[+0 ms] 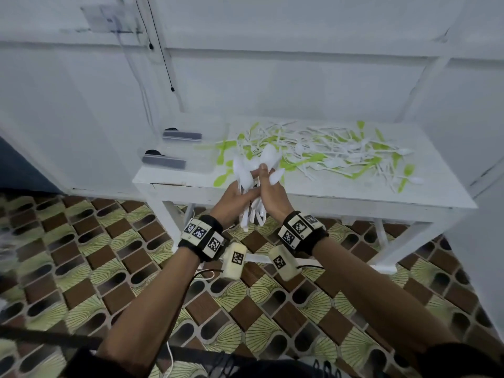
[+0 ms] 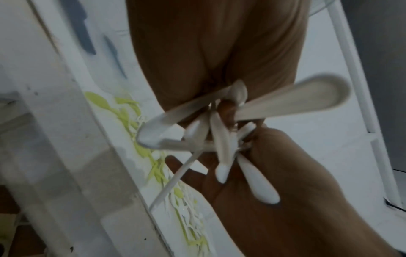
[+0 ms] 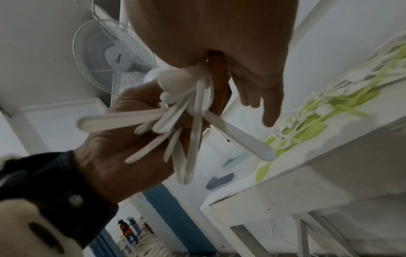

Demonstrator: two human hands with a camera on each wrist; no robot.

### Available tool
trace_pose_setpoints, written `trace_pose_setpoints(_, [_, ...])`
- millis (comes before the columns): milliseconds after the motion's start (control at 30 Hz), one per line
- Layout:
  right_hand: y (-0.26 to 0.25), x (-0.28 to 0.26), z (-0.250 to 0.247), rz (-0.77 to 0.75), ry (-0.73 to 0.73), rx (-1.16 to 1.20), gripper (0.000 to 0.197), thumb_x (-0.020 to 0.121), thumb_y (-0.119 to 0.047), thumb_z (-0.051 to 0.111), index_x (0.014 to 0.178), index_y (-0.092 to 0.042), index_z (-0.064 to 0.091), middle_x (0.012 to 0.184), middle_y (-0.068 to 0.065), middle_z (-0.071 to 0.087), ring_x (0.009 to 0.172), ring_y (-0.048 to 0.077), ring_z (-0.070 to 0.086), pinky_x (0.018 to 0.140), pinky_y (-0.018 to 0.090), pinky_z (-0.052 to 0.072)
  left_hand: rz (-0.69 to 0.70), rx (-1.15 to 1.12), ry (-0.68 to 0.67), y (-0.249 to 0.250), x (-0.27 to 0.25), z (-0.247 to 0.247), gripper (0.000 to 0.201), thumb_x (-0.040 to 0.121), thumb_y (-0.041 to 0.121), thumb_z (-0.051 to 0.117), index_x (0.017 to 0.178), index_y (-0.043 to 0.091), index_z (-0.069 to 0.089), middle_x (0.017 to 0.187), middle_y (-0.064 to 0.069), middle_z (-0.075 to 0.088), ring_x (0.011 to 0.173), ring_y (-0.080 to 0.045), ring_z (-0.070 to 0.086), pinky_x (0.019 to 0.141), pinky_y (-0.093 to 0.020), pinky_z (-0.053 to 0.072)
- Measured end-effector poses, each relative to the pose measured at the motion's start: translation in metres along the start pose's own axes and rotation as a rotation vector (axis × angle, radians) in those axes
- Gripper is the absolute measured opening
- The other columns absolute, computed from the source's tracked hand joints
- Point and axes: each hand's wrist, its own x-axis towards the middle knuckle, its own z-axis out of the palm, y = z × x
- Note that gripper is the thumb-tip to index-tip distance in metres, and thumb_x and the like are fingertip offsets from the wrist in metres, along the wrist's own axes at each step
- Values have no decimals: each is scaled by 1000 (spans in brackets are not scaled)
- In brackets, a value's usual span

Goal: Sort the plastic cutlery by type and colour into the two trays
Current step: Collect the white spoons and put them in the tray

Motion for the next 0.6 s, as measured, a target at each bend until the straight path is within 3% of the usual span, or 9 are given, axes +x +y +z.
trace_pose_setpoints(133, [13, 0, -1, 29, -70, 8, 34, 107, -55, 27, 99, -46, 59, 117, -3, 64, 108, 13, 60, 97, 32, 46, -39, -22, -19, -12, -4, -1, 42, 99, 5, 62, 140, 9, 54, 124, -10, 71, 112, -25, 68, 94, -38, 54])
trace_pose_setpoints(233, [16, 6, -4, 61, -131, 20, 30, 108, -51, 33, 98, -45, 60, 118, -3, 67, 110, 15, 62, 102, 36, 48, -38, 57, 13, -13, -5, -3, 36, 95, 2, 67, 130, 6, 59, 109, -7, 75, 100, -22, 72, 86, -36, 56])
trace_pose_setpoints(367, [18, 15, 0, 69, -210, 2, 29, 108, -47, 35, 98, -46, 62, 117, -1, 67, 111, 19, 64, 100, 38, 49, 30, 175, 116, -18, -2, 0, 48, 88, 2, 75, 132, 8, 57, 125, -6, 70, 117, -20, 66, 101, -38, 54])
trace_pose_setpoints(433, [21, 19, 1, 123, -265, -2, 26, 100, -57, 42, 108, -45, 64, 123, 2, 67, 111, 20, 65, 101, 41, 51, 26, 178, 151, -26, -1, -2, 56, 85, 0, 78, 135, 7, 54, 126, -8, 69, 119, -24, 65, 101, -46, 54])
trace_pose_setpoints(467, [23, 21, 1, 139, -293, -43, 35, 97, -61, 44, 117, -40, 62, 123, 4, 67, 105, 19, 66, 96, 41, 54, 14, 165, 170, -31, -1, -4, 57, 84, -1, 78, 135, 7, 53, 125, -11, 69, 117, -27, 66, 98, -51, 55])
trace_pose_setpoints(533, [22, 23, 3, 113, -346, -138, 39, 99, -59, 42, 126, -32, 52, 114, 4, 67, 82, 17, 65, 72, 33, 56, 0, 151, 204, -35, -3, -9, 55, 85, 0, 76, 134, 11, 53, 122, -12, 70, 113, -31, 67, 93, -56, 56])
trace_pose_setpoints(600, [23, 26, 6, 92, -365, -174, 55, 98, -66, 39, 138, -28, 42, 114, 4, 66, 78, 19, 66, 67, 33, 55, 12, 218, 238, -35, -3, -13, 53, 87, 7, 77, 133, 16, 54, 120, -6, 71, 112, -23, 68, 94, -45, 57])
